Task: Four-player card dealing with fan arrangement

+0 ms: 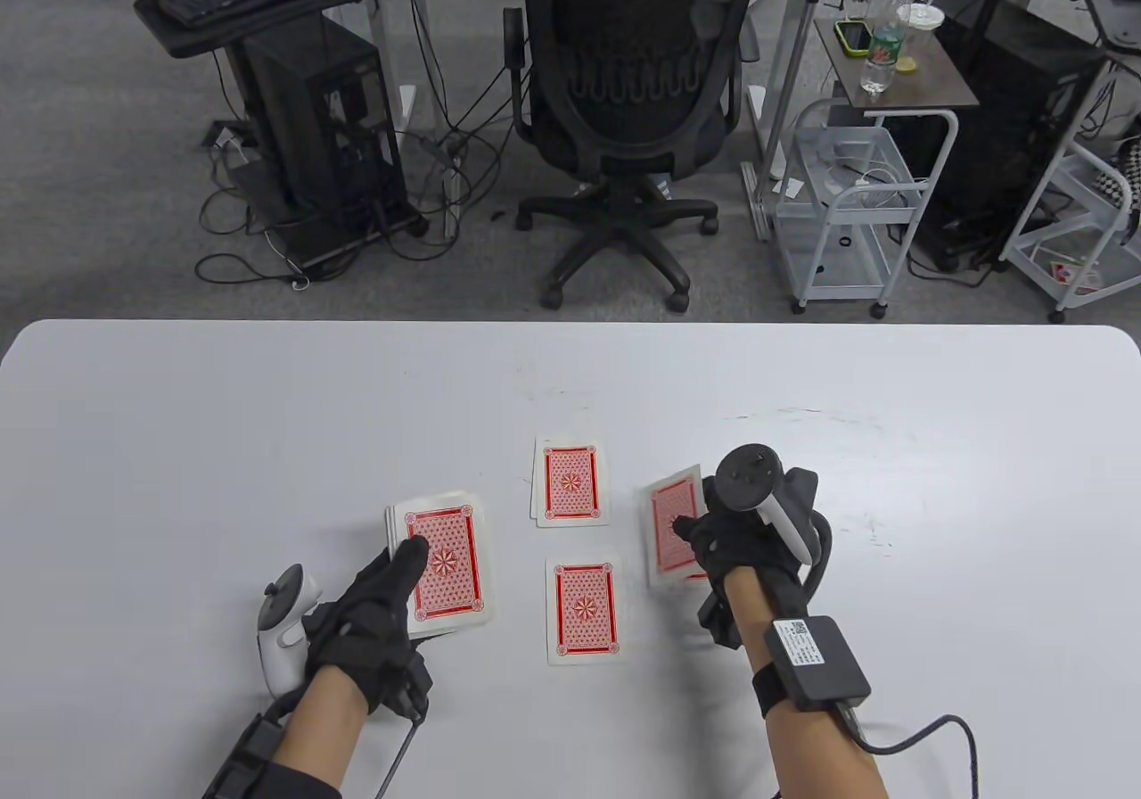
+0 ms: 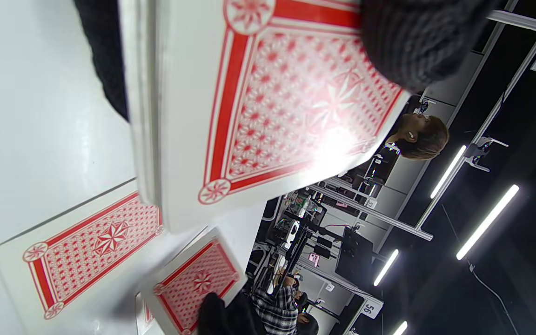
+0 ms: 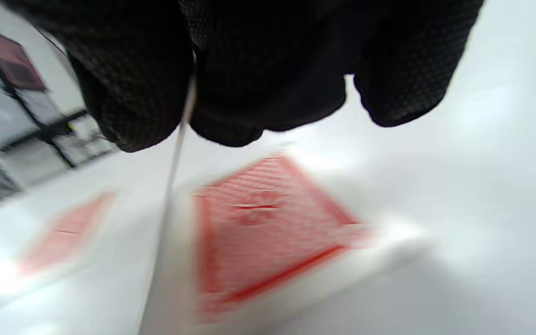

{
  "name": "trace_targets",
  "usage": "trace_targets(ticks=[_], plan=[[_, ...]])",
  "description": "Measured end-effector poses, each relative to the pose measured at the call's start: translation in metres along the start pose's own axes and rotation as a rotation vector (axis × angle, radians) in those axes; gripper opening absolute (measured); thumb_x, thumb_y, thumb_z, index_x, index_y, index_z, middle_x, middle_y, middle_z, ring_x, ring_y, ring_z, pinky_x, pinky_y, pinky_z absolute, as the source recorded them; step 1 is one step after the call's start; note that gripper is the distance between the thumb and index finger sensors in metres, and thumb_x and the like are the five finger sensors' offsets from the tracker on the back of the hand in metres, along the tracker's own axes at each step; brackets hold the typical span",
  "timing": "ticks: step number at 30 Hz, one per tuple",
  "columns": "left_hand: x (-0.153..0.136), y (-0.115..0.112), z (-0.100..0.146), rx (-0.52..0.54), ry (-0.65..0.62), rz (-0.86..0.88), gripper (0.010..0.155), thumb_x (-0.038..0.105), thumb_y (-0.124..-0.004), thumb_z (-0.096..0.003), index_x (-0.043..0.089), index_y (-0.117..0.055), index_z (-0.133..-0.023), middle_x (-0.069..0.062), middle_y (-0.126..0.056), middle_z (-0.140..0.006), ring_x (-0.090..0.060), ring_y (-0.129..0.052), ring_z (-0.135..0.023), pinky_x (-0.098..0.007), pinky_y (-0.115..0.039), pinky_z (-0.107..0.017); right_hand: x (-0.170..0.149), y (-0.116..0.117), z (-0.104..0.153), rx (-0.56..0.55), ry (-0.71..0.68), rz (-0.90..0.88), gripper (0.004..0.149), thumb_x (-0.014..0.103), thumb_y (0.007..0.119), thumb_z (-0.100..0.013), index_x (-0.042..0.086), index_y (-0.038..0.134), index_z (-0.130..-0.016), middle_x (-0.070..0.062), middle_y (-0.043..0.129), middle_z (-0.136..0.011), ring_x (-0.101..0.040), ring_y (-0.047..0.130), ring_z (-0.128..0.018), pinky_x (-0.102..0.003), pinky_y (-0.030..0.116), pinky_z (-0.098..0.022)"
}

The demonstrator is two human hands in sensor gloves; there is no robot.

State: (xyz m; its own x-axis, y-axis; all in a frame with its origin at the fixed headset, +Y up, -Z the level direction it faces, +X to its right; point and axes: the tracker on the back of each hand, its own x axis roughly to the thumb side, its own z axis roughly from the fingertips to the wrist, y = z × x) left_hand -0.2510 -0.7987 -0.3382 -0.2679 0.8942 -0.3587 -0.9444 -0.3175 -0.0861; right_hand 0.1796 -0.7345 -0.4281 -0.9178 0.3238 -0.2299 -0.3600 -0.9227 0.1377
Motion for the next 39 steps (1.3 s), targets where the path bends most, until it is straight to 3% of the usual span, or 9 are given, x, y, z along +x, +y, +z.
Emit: trace_targets(ticks=[5, 9, 13, 16, 21, 24, 28, 36, 39], plan=[[0.001, 0.001, 0.001, 0.012, 0.007, -0.007, 0.051, 0.056, -0.079, -0.0503, 0.032, -0.072, -0.095, 0.007, -0.091, -0.090, -0.026, -0.103, -0.072, -0.044, -0.090, -0.049, -0.007, 0.022, -0.010, 0.009, 0.118, 0.344, 0.077, 0.047, 0.089, -0.044, 0.010, 0.059, -0.104, -0.003, 0.087, -0.073, -0.016, 0.096, -0.038, -0.056, 0.071, -0.052], [0.002, 0.001, 0.002, 0.018, 0.006, -0.004, 0.051, 0.056, -0.079, -0.0504, 0.032, -0.072, -0.095, 0.007, -0.091, -0.090, -0.026, -0.103, -0.072, -0.044, -0.090, -0.049, -0.005, 0.012, -0.002, -0.023, 0.115, 0.328, 0.077, 0.052, 0.085, -0.046, 0.011, 0.057, -0.105, -0.006, 0.082, -0.081, -0.018, 0.096, -0.047, -0.057, 0.069, -0.054], [0.002, -0.004, 0.002, 0.005, 0.000, 0.001, 0.051, 0.056, -0.079, -0.0503, 0.032, -0.072, -0.095, 0.007, -0.091, -0.090, -0.026, -0.103, -0.072, -0.044, -0.090, -0.049, 0.020, -0.006, 0.023, -0.020, -0.017, 0.115, 0.074, 0.051, 0.081, -0.051, 0.009, 0.056, -0.106, -0.010, 0.078, -0.086, -0.022, 0.096, -0.054, -0.058, 0.069, -0.055], [0.001, -0.010, 0.002, -0.009, -0.007, 0.000, 0.051, 0.056, -0.079, -0.0500, 0.032, -0.073, -0.094, 0.008, -0.091, -0.089, -0.026, -0.103, -0.072, -0.045, -0.089, -0.050, 0.055, -0.005, 0.048, 0.027, -0.201, -0.154, 0.069, 0.049, 0.078, -0.054, 0.008, 0.057, -0.106, -0.011, 0.078, -0.087, -0.023, 0.097, -0.056, -0.059, 0.069, -0.055], [0.000, -0.021, 0.004, -0.041, -0.012, -0.013, 0.051, 0.056, -0.080, -0.0497, 0.032, -0.073, -0.094, 0.008, -0.092, -0.089, -0.025, -0.103, -0.071, -0.045, -0.089, -0.049, 0.113, 0.030, 0.079, 0.231, -0.465, -0.530, 0.070, 0.050, 0.078, -0.054, 0.008, 0.056, -0.106, -0.014, 0.075, -0.091, -0.029, 0.097, -0.066, -0.061, 0.067, -0.056], [-0.002, -0.027, 0.006, -0.037, -0.011, -0.056, 0.051, 0.057, -0.080, -0.0494, 0.032, -0.074, -0.093, 0.008, -0.092, -0.088, -0.025, -0.104, -0.070, -0.045, -0.090, -0.049, 0.131, 0.047, 0.089, 0.181, -0.490, -0.565, 0.066, 0.045, 0.088, -0.049, 0.009, 0.065, -0.099, -0.007, 0.082, -0.082, -0.025, 0.099, -0.057, -0.061, 0.069, -0.054], [-0.006, -0.033, 0.009, -0.024, -0.002, -0.050, 0.051, 0.056, -0.081, -0.0494, 0.032, -0.073, -0.094, 0.007, -0.092, -0.089, -0.026, -0.103, -0.072, -0.045, -0.089, -0.049, 0.132, 0.051, 0.094, 0.044, -0.462, -0.510, 0.058, 0.039, 0.093, -0.044, 0.010, 0.073, -0.090, -0.002, 0.088, -0.070, -0.019, 0.104, -0.046, -0.059, 0.074, -0.052], [-0.005, -0.034, 0.005, -0.090, -0.002, -0.049, 0.051, 0.055, -0.079, -0.0496, 0.031, -0.073, -0.094, 0.006, -0.092, -0.089, -0.026, -0.103, -0.071, -0.045, -0.090, -0.049, 0.108, 0.051, 0.084, 0.221, -0.448, -0.728, 0.059, 0.028, 0.089, -0.048, 0.002, 0.066, -0.096, -0.004, 0.090, -0.071, -0.021, 0.107, -0.047, -0.057, 0.075, -0.052], [-0.003, -0.024, 0.006, -0.031, 0.007, -0.058, 0.051, 0.055, -0.079, -0.0499, 0.031, -0.073, -0.094, 0.007, -0.092, -0.089, -0.026, -0.103, -0.071, -0.044, -0.090, -0.049, 0.093, 0.042, 0.080, 0.221, -0.432, -0.717, 0.064, 0.027, 0.087, -0.050, -0.001, 0.059, -0.100, -0.005, 0.089, -0.072, -0.018, 0.105, -0.040, -0.054, 0.077, -0.049]])
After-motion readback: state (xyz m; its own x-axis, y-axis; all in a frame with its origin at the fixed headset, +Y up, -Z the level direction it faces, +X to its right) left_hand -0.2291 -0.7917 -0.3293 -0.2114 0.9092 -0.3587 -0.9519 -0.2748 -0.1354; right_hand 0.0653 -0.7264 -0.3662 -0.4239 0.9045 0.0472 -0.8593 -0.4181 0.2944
